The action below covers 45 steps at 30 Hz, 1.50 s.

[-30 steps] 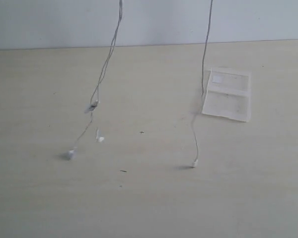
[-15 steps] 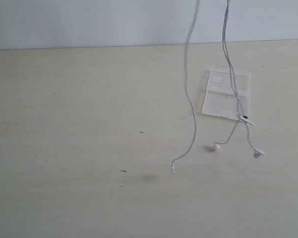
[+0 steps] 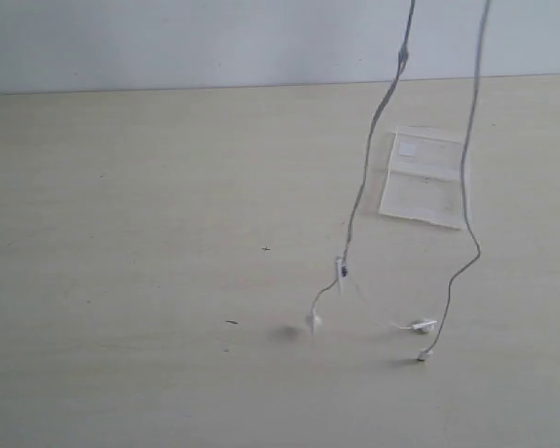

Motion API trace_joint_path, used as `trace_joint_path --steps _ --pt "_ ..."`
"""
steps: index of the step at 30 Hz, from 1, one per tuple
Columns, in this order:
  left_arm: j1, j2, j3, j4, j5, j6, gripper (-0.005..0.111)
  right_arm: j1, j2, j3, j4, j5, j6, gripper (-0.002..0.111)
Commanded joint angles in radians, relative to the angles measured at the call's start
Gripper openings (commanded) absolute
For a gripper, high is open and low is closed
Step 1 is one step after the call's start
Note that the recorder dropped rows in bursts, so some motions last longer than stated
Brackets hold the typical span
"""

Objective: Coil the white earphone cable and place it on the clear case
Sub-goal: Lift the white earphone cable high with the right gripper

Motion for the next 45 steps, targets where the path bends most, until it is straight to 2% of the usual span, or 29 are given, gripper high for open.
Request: trace_joint_path --steps 1,11,15,19,24,33,39,40,43,45 --pt "0.001 -0.006 0.002 0.004 -0.001 0.000 0.000 0.003 0.026 0.113 -0.008 -0.203 0.035 0.000" --pt "0.001 -0.006 0.002 0.004 -0.001 0.000 0.000 0.003 0.130 -0.008 -0.008 -0.198 0.050 0.000" --pt "0.001 -0.006 0.002 0.004 -0.001 0.000 0.000 0.003 0.122 0.062 -0.034 -0.242 0.043 0.000" --pt "0.001 -0.006 0.002 0.004 -0.001 0.000 0.000 0.003 0.118 0.173 -0.034 -0.398 0.054 0.000" --pt "0.001 -0.006 0.002 0.004 -0.001 0.000 0.000 0.003 0.118 0.213 -0.036 -0.490 0.044 0.000" --pt "0.001 -0.006 0.002 0.004 -0.001 -0.002 0.000 0.003 0.165 0.211 -0.033 -0.493 -0.086 0.000" --pt "0.001 -0.006 0.002 0.004 -0.012 -0.003 0.000 0.003 0.223 0.182 -0.027 -0.410 -0.160 0.000" --pt "0.001 -0.006 0.002 -0.001 -0.029 -0.015 0.000 0.003 0.228 0.182 -0.027 -0.415 -0.160 0.000" --pt "0.001 -0.006 0.002 -0.080 -0.046 -0.196 0.000 0.003 0.242 0.182 -0.027 -0.427 -0.160 0.000" --pt "0.001 -0.006 0.002 -0.083 -0.043 -0.227 0.000 0.003 0.247 0.182 -0.027 -0.422 -0.160 0.000"
